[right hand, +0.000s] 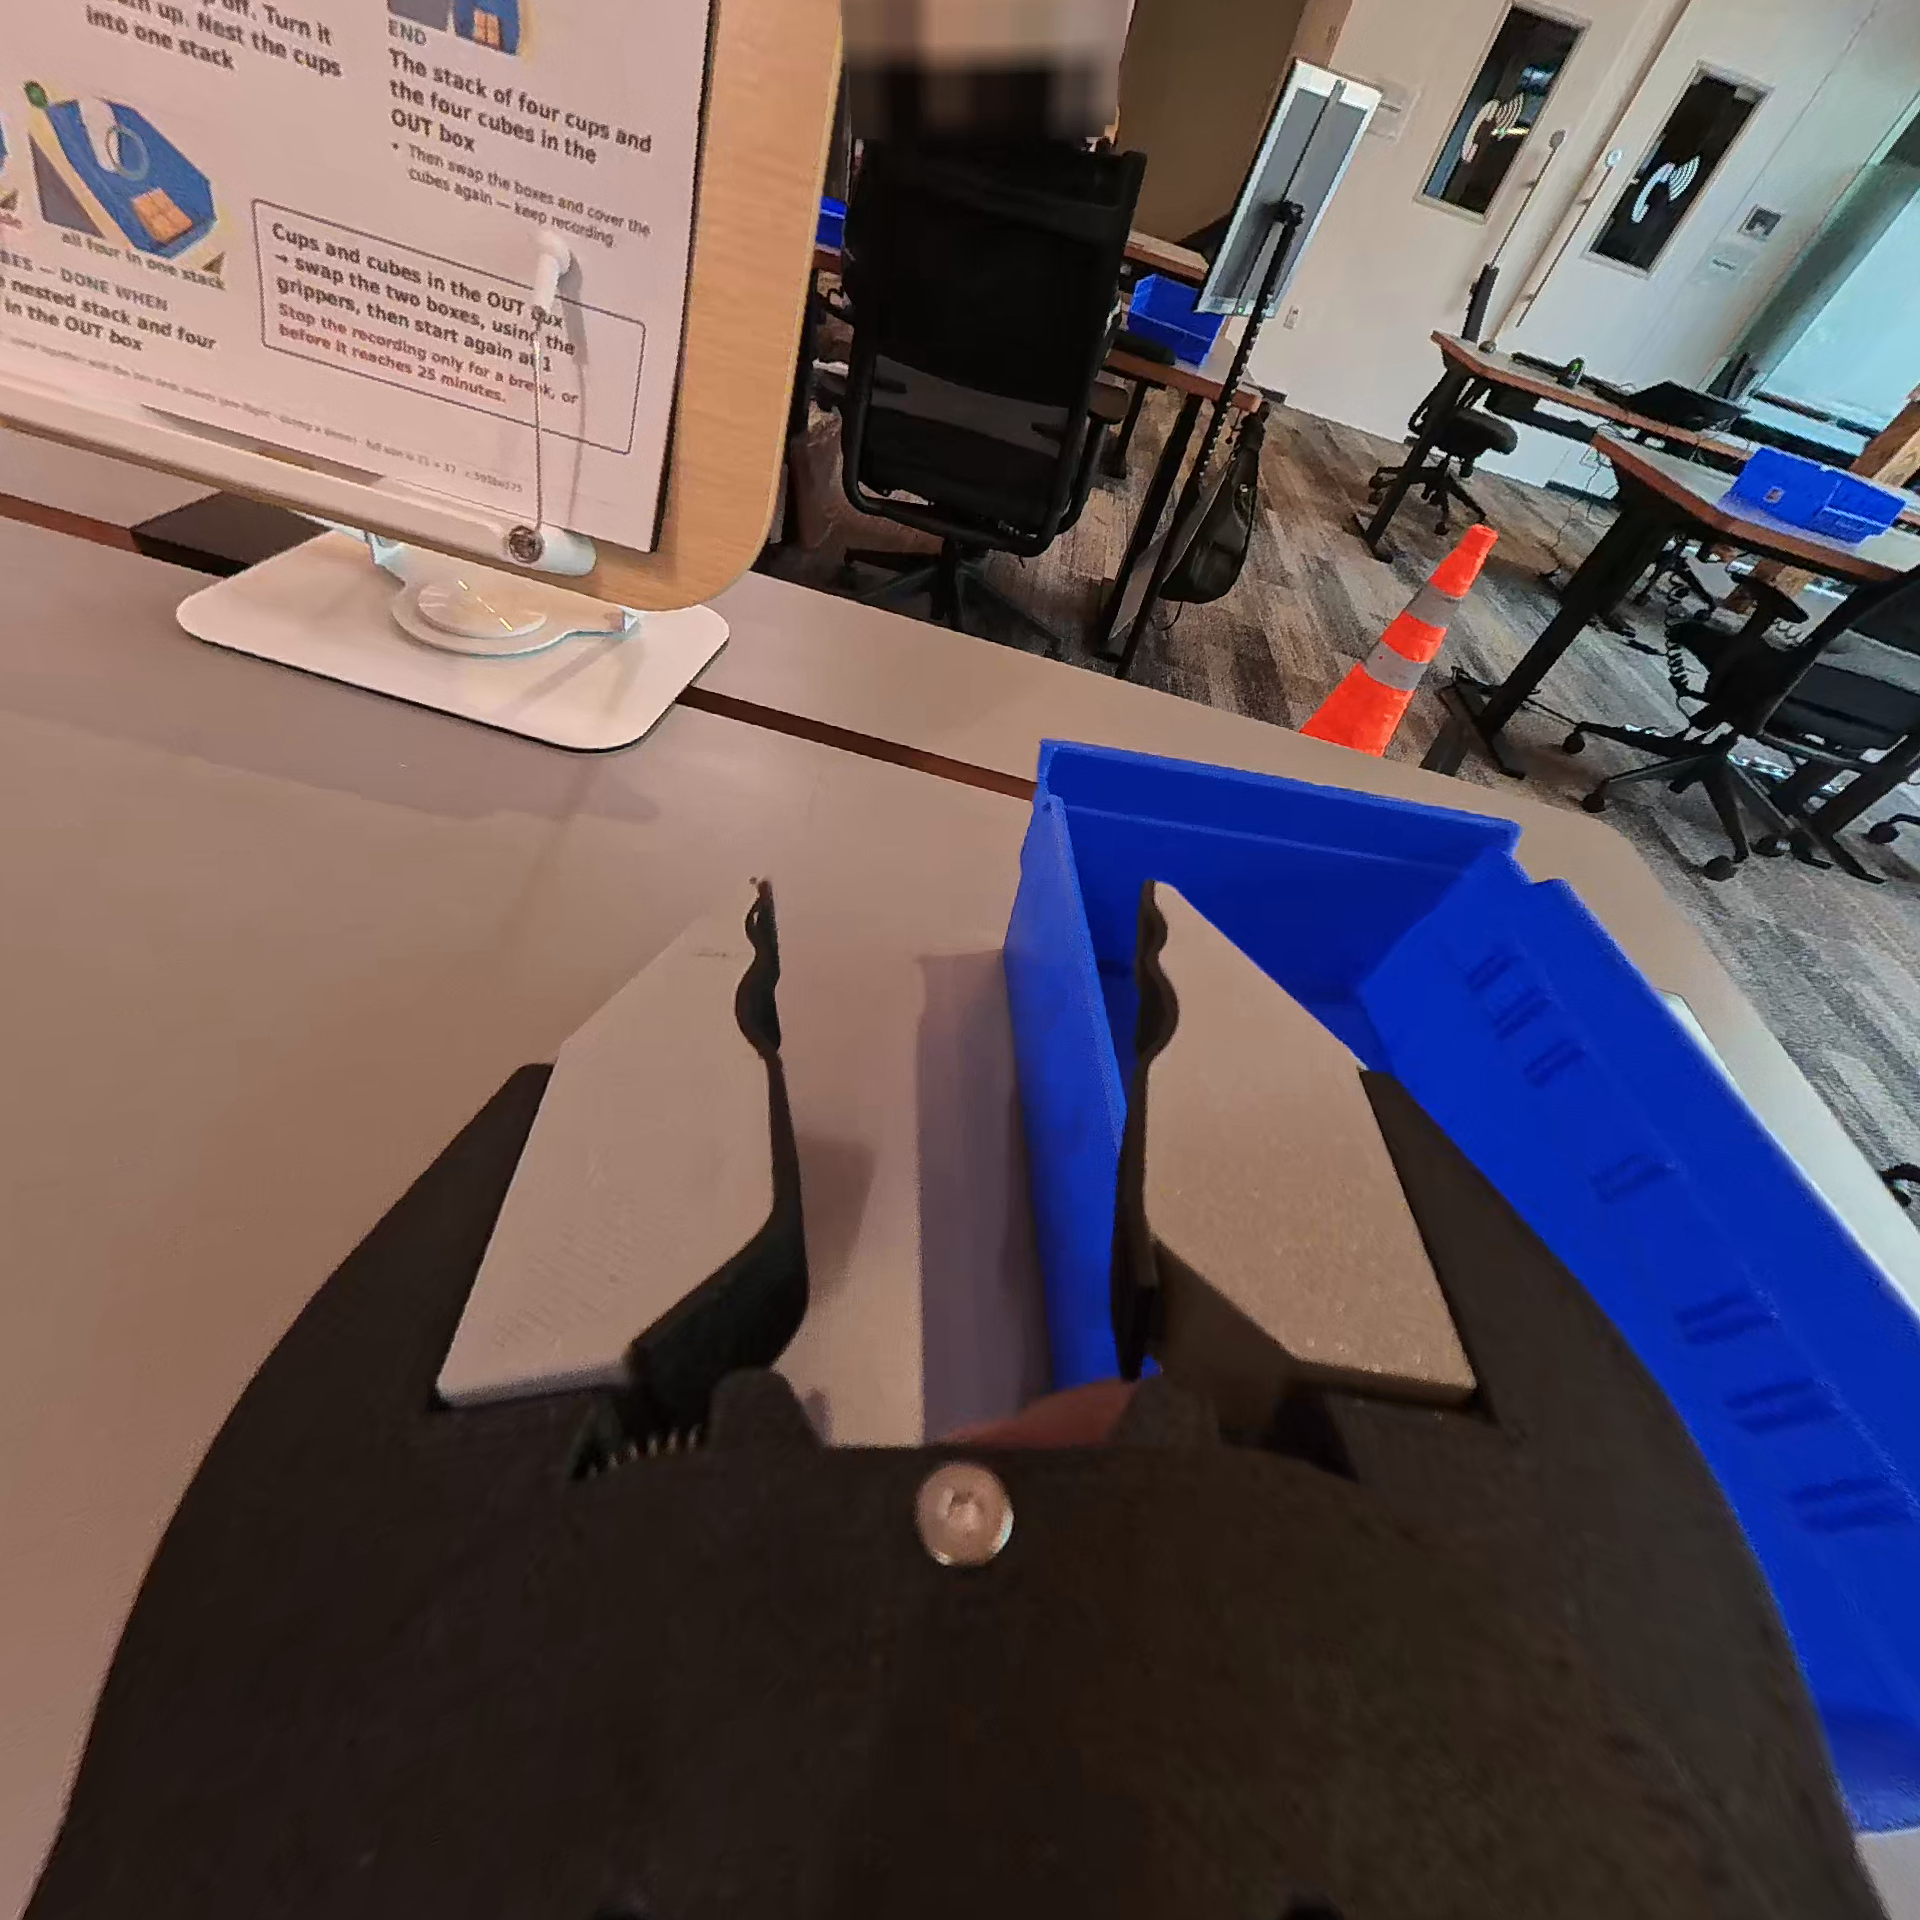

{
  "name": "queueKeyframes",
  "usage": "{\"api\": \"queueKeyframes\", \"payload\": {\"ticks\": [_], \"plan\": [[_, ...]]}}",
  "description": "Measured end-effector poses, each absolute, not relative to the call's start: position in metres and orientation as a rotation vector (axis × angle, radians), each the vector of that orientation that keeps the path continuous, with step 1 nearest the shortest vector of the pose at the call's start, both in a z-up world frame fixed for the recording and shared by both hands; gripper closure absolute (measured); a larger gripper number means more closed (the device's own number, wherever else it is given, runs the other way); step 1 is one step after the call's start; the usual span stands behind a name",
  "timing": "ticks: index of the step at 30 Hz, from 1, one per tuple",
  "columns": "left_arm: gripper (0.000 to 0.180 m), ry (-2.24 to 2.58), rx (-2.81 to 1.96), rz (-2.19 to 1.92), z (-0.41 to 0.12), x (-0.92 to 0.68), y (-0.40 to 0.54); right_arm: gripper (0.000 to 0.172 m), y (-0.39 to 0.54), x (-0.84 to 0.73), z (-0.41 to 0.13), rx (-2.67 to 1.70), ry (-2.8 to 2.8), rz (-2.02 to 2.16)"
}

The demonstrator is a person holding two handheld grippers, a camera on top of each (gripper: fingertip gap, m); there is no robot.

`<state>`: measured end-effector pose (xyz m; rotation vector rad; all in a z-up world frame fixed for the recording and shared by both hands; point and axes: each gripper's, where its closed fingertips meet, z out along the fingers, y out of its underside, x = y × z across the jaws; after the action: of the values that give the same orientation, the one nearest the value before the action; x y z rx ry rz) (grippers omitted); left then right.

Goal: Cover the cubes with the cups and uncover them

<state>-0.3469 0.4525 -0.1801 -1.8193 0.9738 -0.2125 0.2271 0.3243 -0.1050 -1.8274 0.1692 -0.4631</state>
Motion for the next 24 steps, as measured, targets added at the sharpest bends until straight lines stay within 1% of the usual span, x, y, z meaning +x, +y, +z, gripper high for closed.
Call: {"api": "queueKeyframes", "payload": {"ticks": [5, 6, 7, 8, 9, 10, 12, 15, 18, 19, 20, 22, 24], "plan": [[0.15, 0.956, -1.84, -0.192, -0.196, -0.324, 0.482, 0.103, 0.33, 0.222, -0.114, -1.86, 0.138, -0.495], [0.158, 0.954, -1.853, -0.191, -0.201, -0.316, 0.487, 0.102, 0.331, 0.222, -0.114, -1.862, 0.13, -0.507], [0.172, 0.951, -1.854, -0.181, -0.204, -0.308, 0.491, 0.101, 0.331, 0.222, -0.114, -1.862, 0.125, -0.516], [0.18, 0.949, -1.848, -0.158, -0.205, -0.302, 0.495, 0.101, 0.33, 0.221, -0.113, -1.86, 0.121, -0.519], [0.18, 0.944, -1.839, -0.124, -0.206, -0.298, 0.498, 0.101, 0.33, 0.221, -0.112, -1.856, 0.12, -0.517], [0.176, 0.937, -1.833, -0.104, -0.206, -0.296, 0.501, 0.101, 0.33, 0.22, -0.112, -1.854, 0.12, -0.511], [0.159, 0.899, -1.847, -0.128, -0.202, -0.297, 0.504, 0.101, 0.33, 0.22, -0.112, -1.855, 0.122, -0.502], [0.143, 0.846, -1.85, -0.28, -0.18, -0.302, 0.503, 0.101, 0.332, 0.22, -0.116, -1.87, 0.116, -0.495], [0.143, 0.792, -1.799, -0.201, -0.144, -0.32, 0.526, 0.099, 0.335, 0.214, -0.118, -1.876, 0.096, -0.49], [0.143, 0.816, -1.811, -0.197, -0.14, -0.319, 0.534, 0.098, 0.336, 0.212, -0.117, -1.872, 0.088, -0.489], [0.141, 0.878, -1.858, -0.23, -0.144, -0.312, 0.54, 0.098, 0.336, 0.21, -0.117, -1.868, 0.082, -0.487], [0.125, 1.093, -1.975, -0.313, -0.166, -0.296, 0.543, 0.098, 0.338, 0.208, -0.118, -1.867, 0.079, -0.478], [0.123, 1.371, -1.995, -0.318, -0.181, -0.289, 0.544, 0.098, 0.339, 0.207, -0.12, -1.874, 0.08, -0.458]]}}
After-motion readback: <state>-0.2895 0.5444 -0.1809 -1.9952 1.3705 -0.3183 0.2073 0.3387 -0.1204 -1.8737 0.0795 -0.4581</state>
